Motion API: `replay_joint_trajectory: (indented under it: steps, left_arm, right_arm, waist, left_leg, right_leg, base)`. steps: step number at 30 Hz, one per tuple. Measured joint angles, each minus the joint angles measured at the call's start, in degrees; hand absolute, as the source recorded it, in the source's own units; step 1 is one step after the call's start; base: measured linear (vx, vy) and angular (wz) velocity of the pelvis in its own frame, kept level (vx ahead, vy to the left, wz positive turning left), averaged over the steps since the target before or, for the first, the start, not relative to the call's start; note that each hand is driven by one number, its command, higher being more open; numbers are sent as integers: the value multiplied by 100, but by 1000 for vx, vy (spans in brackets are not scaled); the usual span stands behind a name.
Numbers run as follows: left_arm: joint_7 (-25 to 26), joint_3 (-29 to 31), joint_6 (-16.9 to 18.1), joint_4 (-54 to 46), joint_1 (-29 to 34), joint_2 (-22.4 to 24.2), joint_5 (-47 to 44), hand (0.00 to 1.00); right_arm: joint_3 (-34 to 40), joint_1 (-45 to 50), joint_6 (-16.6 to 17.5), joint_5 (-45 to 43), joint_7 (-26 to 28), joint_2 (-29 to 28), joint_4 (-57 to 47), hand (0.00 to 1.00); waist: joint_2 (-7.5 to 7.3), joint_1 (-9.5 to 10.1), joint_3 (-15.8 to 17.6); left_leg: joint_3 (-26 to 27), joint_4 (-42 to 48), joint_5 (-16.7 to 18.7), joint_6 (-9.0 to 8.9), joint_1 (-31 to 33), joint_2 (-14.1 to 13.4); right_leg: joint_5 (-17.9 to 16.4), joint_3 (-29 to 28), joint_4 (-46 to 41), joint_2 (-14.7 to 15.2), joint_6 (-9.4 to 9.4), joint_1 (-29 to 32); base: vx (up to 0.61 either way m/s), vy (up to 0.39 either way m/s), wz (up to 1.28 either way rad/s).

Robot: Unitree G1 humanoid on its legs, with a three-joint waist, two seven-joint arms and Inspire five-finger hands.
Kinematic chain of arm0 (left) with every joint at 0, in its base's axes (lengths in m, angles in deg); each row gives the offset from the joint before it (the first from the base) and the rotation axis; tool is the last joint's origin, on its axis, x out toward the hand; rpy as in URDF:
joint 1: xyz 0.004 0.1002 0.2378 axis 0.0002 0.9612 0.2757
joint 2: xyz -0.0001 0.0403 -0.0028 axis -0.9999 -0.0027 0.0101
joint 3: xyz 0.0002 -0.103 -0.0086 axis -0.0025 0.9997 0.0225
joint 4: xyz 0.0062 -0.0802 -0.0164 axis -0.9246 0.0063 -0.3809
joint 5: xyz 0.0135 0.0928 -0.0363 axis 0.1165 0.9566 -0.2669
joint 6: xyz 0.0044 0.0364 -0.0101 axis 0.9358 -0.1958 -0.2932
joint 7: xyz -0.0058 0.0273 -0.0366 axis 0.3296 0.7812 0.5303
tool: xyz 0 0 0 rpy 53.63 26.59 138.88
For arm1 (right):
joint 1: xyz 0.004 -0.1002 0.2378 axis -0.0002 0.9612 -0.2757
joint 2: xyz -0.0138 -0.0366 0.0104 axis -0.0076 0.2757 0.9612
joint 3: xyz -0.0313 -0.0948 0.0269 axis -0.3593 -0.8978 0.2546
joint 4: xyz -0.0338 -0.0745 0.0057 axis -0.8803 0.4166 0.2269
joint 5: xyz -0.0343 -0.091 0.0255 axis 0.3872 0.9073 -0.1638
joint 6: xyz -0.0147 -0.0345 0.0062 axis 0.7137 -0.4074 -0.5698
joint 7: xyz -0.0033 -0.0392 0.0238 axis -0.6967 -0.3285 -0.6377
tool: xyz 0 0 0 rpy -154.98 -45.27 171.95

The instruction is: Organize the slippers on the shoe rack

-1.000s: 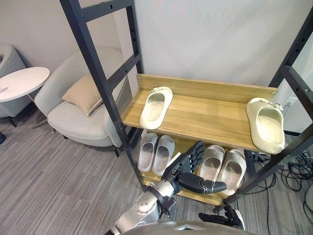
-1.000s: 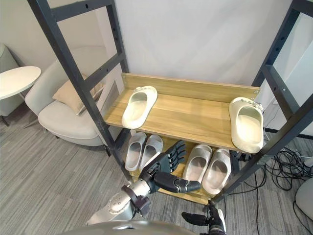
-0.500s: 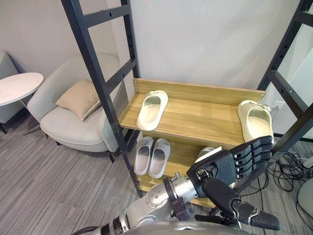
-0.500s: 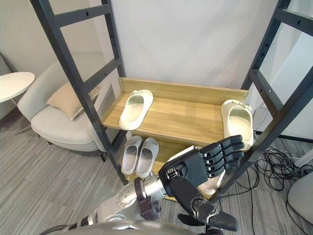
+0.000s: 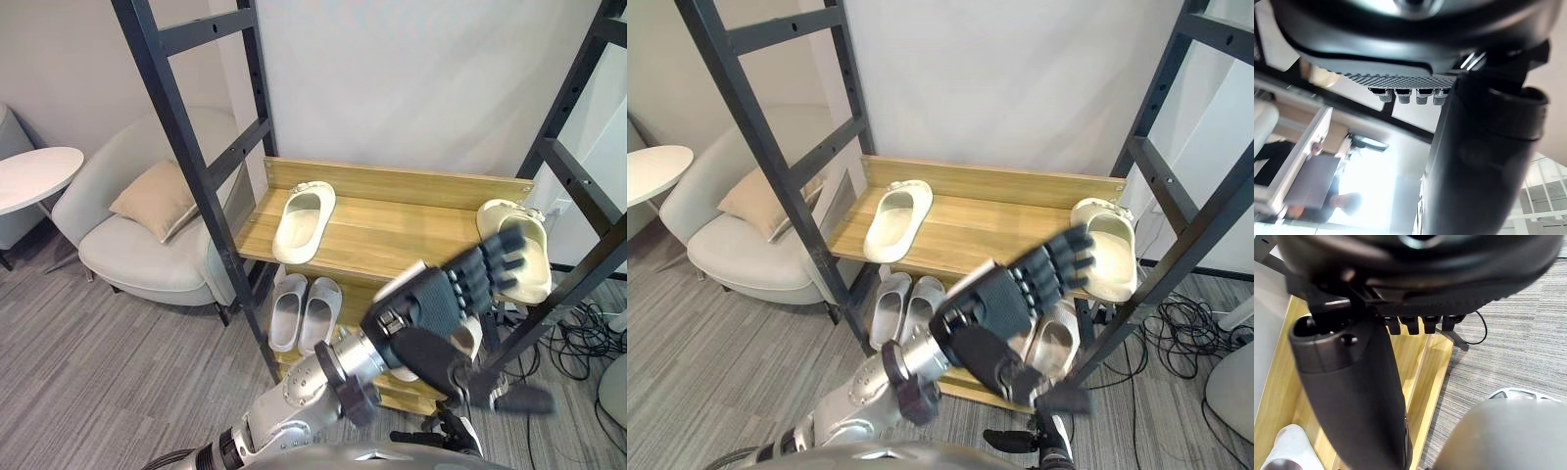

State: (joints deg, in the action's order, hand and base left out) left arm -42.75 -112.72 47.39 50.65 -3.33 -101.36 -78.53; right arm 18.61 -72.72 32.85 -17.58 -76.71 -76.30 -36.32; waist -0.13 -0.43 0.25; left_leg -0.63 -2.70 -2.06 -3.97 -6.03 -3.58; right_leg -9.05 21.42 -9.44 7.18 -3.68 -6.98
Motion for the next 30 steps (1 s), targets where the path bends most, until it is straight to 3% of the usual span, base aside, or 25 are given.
replay_joint_trajectory:
  steps: [7, 16, 25, 30]
  left_arm:
    - [506, 896, 138, 19, -52, 17, 637, 100]
    - [995, 2007, 157, 588, -622, 14, 1531, 100]
    - [1319, 2820, 168, 1308, -1076, -536, 2316, 100]
    - [1447, 3188, 216, 1995, -1237, -1219, 3009, 100]
  right_arm:
    - [14, 29, -1, 0, -4, -8, 6, 100]
    - [200, 20, -2, -6, 9, -57, 4, 100]
    - [285, -14, -14, -53, 74, -146, -5, 100]
    - [401, -93, -11, -183, 90, -155, -19, 100]
  waist:
    - [8, -1, 21]
    - [38, -57, 152]
    - [-26, -136, 232]
    - [26, -161, 327]
  left_leg:
    - [-27, -16, 4, -2, 27, 8]
    - [-78, -23, 7, 1, 100, 28]
    - [-106, -38, 27, 20, 160, 60]
    - [-86, -33, 27, 21, 221, 66]
  right_leg:
    - [7, 37, 81, -28, -4, -22]
    - [31, 99, 196, -40, -22, -18]
    - [51, 126, 292, -45, -37, -6]
    - [225, 91, 545, -104, -27, -32]
  base:
    - [-1, -4, 1]
    - [2, -9, 3]
    - [1, -2, 1]
    - [-5, 3, -5]
